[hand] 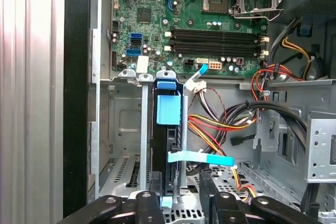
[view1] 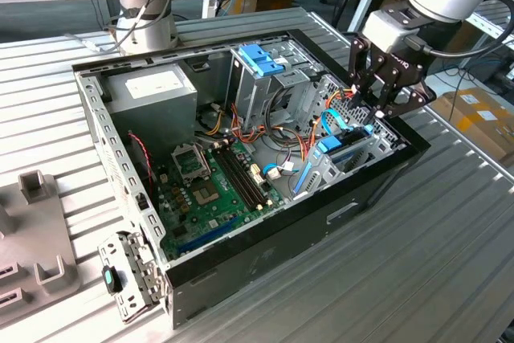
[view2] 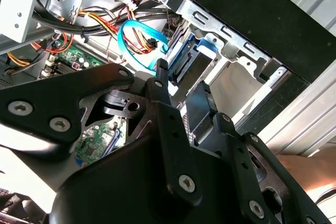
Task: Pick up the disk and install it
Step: 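Insert the second disk wire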
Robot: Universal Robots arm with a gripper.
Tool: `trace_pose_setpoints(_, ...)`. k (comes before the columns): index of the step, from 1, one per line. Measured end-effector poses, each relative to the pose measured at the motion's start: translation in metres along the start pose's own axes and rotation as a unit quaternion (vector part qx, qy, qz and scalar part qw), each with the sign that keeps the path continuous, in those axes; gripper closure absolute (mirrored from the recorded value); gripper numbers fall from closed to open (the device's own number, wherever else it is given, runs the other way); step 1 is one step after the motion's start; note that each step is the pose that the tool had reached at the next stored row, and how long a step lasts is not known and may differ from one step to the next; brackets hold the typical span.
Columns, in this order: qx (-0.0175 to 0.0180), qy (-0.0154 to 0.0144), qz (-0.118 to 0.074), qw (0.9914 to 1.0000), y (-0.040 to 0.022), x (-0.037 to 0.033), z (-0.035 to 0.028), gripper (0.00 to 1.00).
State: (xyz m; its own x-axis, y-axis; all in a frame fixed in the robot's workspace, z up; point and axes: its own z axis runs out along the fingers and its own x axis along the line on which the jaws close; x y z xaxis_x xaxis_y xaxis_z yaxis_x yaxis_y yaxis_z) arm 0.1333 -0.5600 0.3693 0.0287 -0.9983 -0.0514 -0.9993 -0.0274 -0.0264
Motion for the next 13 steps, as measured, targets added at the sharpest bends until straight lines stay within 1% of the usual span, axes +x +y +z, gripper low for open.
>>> trace_pose_setpoints(7, 0.0, 0.0, -0.001, 1.0, -0.0015, -0.0004, 0.0001, 0.58)
trace_pose_setpoints(13, -0.0002, -0.0001, -0.004, 0.99999, -0.0042, -0.0035, 0.0003, 0.58)
